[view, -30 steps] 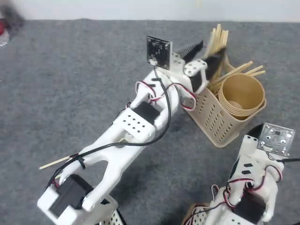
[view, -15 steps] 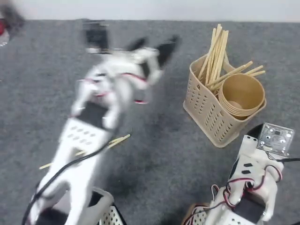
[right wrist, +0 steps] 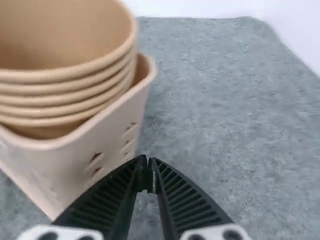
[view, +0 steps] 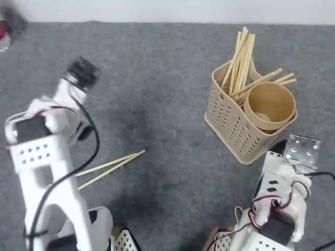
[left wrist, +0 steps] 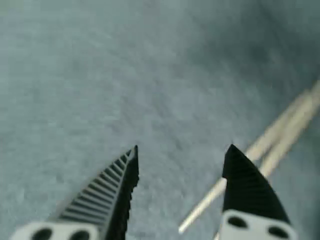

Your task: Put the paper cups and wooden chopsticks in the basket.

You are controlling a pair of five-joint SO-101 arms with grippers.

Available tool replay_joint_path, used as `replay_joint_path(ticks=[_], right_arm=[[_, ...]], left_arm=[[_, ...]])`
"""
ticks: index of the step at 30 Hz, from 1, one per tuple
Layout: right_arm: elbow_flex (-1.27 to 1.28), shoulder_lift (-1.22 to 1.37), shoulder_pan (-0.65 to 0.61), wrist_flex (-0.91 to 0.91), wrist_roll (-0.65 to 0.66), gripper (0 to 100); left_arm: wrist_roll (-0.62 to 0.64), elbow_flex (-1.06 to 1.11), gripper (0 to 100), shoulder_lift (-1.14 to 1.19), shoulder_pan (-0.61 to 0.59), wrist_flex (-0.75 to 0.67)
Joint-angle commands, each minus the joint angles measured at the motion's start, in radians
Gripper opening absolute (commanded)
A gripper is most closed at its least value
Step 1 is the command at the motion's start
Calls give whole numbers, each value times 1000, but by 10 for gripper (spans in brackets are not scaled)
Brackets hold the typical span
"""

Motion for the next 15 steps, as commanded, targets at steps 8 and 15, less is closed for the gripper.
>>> replay_joint_path(ticks=[8,15], right_arm=[[5,-5,-33,4,-9,9],[5,-5,-35,4,-9,9]], left_arm=[[-241,124,254,336,153,-44],[-161,248,254,351,264,-236]])
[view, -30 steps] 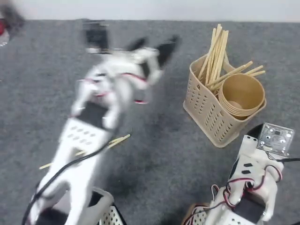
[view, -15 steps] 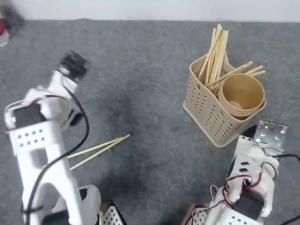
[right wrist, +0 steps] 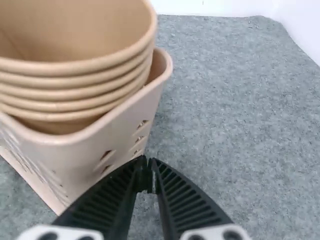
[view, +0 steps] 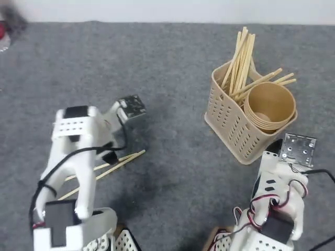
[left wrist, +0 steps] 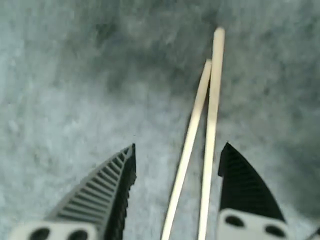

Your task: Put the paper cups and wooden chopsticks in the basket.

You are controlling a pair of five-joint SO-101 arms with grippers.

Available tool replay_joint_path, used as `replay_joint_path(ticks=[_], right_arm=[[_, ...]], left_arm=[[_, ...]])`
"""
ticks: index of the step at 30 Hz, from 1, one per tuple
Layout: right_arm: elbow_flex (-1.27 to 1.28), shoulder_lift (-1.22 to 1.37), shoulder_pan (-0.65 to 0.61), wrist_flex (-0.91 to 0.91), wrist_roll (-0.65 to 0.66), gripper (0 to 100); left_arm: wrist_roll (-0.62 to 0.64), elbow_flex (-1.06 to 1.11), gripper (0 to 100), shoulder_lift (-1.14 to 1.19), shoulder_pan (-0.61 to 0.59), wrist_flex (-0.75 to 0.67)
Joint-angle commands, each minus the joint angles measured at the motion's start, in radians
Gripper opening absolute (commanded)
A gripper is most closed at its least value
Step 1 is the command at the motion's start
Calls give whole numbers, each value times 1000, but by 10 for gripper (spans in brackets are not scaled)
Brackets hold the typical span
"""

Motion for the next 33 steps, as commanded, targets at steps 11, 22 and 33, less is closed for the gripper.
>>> replay_joint_path(ticks=[11,22,33], right_arm=[[-3,-7,-13,2,-8,9],[-3,-7,-13,4,-8,9],[-3,-7,-13,5,-8,9]], left_arm=[[123,139,254,11,83,-189],[124,205,254,12,173,-193],[255,27,250,244,172,-144]])
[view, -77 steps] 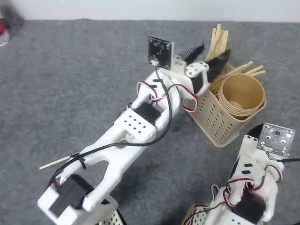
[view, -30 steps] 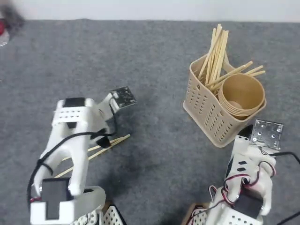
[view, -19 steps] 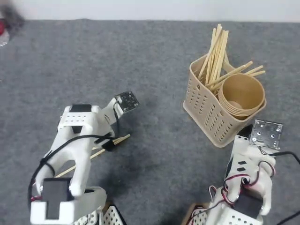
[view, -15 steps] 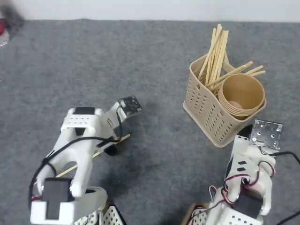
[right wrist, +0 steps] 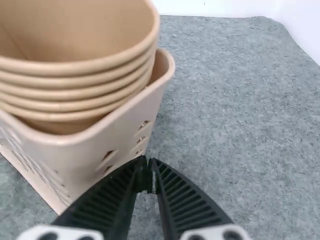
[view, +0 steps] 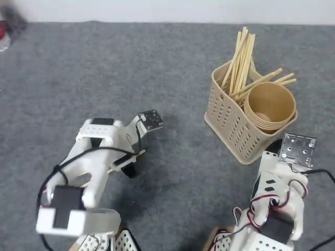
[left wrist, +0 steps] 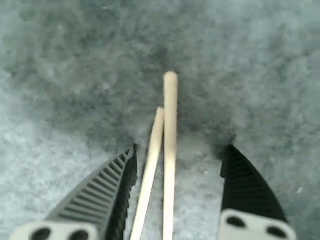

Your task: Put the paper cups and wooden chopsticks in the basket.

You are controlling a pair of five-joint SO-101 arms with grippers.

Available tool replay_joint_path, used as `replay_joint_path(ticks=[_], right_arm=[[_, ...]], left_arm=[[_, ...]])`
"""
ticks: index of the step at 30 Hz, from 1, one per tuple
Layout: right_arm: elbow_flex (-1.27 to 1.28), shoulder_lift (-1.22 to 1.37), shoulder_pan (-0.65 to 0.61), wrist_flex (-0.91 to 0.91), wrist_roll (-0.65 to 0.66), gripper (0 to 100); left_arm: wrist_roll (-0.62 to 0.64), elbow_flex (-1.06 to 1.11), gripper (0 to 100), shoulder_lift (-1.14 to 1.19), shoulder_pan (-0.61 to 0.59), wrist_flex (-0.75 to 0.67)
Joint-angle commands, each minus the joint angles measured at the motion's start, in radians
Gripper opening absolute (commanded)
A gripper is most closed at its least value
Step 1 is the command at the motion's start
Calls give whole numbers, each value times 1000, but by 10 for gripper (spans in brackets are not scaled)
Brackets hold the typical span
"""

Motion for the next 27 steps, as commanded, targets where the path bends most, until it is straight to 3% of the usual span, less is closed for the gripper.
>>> replay_joint_path(ticks=[1,9,12,21,27], right_arm=[[-3,-7,-7,5,-8,9],[-3,-7,-7,5,-8,9],[-3,-7,-7,5,-8,9],[-2,-7,-7,5,-8,9],[-2,-7,-7,5,-8,9]], left_arm=[[80,-136,239,110,12,57],[64,-183,9,140,34,95],[9,-182,17,109,48,137],[14,-173,14,43,49,123],[14,-174,12,-44,84,219]])
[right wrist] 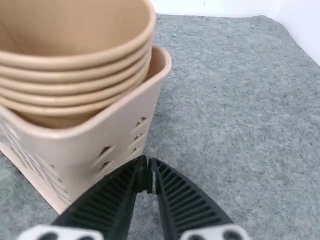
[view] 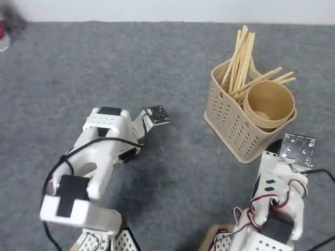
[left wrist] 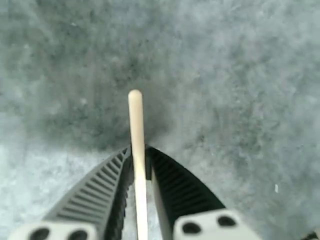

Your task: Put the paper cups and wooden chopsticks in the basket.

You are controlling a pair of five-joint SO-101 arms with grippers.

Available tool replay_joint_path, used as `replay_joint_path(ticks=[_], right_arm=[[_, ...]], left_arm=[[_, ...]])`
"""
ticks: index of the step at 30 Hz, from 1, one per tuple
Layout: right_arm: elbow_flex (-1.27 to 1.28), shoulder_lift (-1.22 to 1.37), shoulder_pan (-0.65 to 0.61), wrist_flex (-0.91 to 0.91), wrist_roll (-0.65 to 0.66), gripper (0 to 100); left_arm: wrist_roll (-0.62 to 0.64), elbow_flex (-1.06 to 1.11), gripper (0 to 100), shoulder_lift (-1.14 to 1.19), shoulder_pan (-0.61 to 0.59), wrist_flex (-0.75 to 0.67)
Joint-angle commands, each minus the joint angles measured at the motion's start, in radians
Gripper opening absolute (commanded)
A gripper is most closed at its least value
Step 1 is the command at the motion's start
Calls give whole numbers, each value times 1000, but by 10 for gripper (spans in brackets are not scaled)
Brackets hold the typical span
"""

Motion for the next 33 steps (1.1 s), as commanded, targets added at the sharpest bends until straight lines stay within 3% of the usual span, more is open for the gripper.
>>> replay_joint_path(ticks=[1,8,12,19,23,27,30,33], right_arm=[[-2,-7,-7,5,-8,9],[18,-7,-7,-5,-6,9],[21,-7,-7,-10,17,8],[18,-7,-1,-10,11,8],[21,-7,-2,-10,11,8],[23,-7,-5,-10,11,8],[23,-7,-5,-10,11,8],[23,-7,-5,-10,14,8]], left_arm=[[-8,-27,12,-133,55,69],[8,-127,12,-499,288,267],[143,-294,12,-701,368,275],[428,-308,12,-796,377,-245],[480,-214,12,-806,462,-677],[618,-145,12,-773,557,-1085],[649,-176,12,-687,603,-1215],[770,-254,12,-586,608,-1270]])
